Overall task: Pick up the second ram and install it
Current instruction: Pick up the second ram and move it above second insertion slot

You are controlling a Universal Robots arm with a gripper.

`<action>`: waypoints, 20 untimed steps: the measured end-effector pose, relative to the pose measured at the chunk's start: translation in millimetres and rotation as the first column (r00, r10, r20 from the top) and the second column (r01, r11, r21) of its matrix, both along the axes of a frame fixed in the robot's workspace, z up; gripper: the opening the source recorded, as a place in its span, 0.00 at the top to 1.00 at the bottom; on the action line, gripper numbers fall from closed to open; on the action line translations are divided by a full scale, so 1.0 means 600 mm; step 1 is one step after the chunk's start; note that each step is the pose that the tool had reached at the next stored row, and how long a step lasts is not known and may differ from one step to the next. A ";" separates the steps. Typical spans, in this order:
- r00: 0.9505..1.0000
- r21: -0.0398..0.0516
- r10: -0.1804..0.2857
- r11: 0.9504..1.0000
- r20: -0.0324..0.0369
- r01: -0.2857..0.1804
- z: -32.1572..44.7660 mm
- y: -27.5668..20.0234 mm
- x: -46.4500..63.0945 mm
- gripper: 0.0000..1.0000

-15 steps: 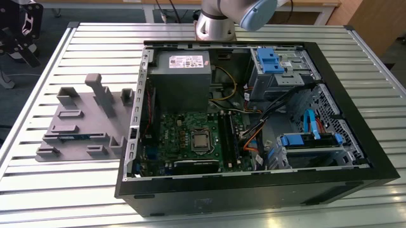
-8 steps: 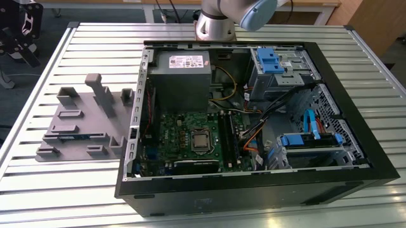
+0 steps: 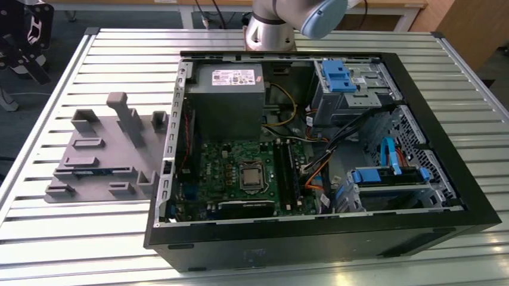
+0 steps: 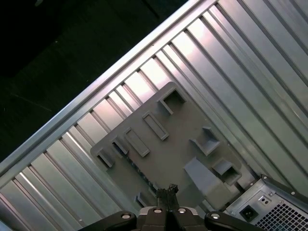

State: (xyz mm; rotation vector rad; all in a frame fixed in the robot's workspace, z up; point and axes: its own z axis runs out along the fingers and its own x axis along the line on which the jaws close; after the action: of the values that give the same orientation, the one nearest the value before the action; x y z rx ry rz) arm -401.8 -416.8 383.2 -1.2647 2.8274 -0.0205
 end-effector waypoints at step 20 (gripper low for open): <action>1.000 0.000 0.016 1.000 0.000 -0.016 0.000 0.0000 0.000 0.89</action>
State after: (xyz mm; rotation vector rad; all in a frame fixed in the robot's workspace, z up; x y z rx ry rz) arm -401.8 -416.8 383.2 -1.2867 2.8174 -0.0200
